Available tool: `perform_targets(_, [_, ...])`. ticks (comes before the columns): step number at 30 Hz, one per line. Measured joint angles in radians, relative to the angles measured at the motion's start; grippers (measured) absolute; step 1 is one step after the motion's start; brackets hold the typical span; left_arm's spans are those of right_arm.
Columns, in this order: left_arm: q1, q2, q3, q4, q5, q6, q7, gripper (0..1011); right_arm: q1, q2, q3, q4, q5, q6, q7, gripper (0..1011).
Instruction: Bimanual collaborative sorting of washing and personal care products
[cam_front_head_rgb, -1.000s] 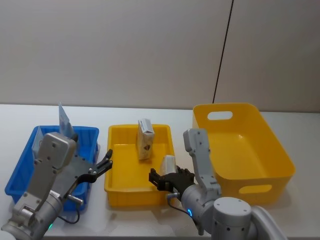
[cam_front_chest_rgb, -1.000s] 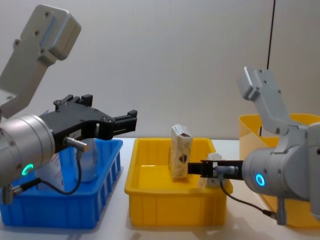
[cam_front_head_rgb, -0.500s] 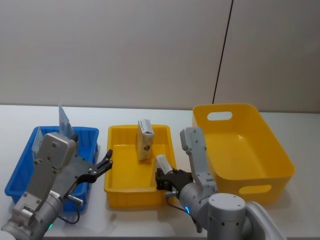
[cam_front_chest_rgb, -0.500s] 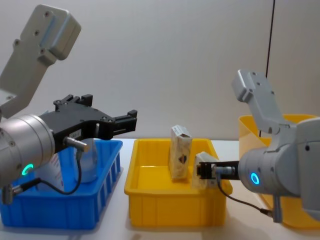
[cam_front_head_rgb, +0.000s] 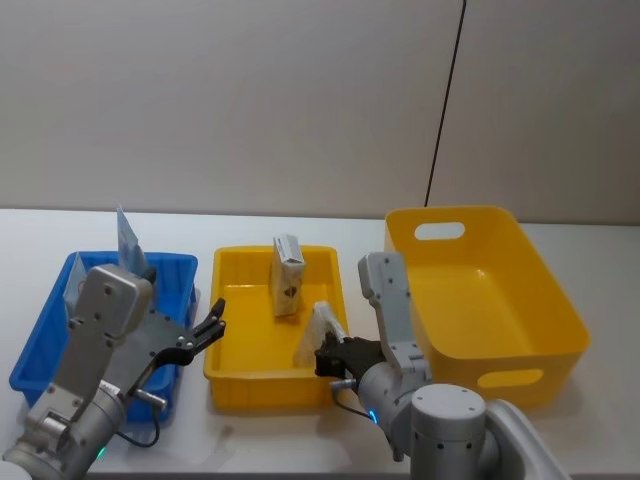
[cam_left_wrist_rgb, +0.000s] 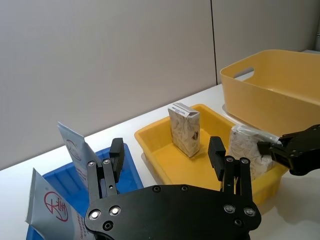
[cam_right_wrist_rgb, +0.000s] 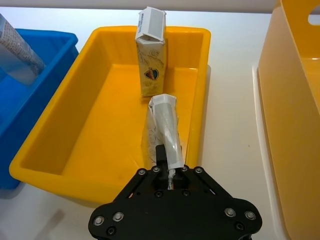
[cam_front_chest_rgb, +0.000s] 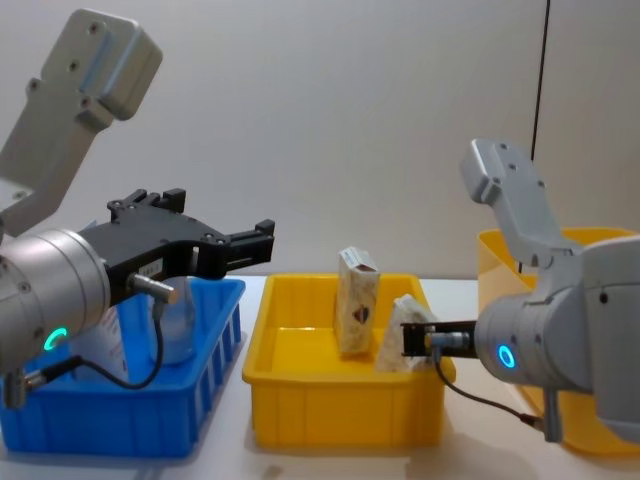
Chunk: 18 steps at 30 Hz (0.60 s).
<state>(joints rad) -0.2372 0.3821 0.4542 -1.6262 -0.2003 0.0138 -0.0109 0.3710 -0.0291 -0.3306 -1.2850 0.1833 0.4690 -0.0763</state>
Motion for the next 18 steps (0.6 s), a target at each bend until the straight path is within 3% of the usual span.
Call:
perform_targets(4, [0.000, 0.000, 0.000, 0.000, 0.000, 0.000, 0.000, 1001, -0.003, 0.002, -0.004, -0.002, -0.006, -0.023, 0.006, 13])
perform_targets(18, [0.000, 0.000, 0.000, 0.000, 0.000, 0.000, 0.000, 1002, -0.020, 0.020, -0.019, -0.033, -0.025, -0.200, 0.069, 7])
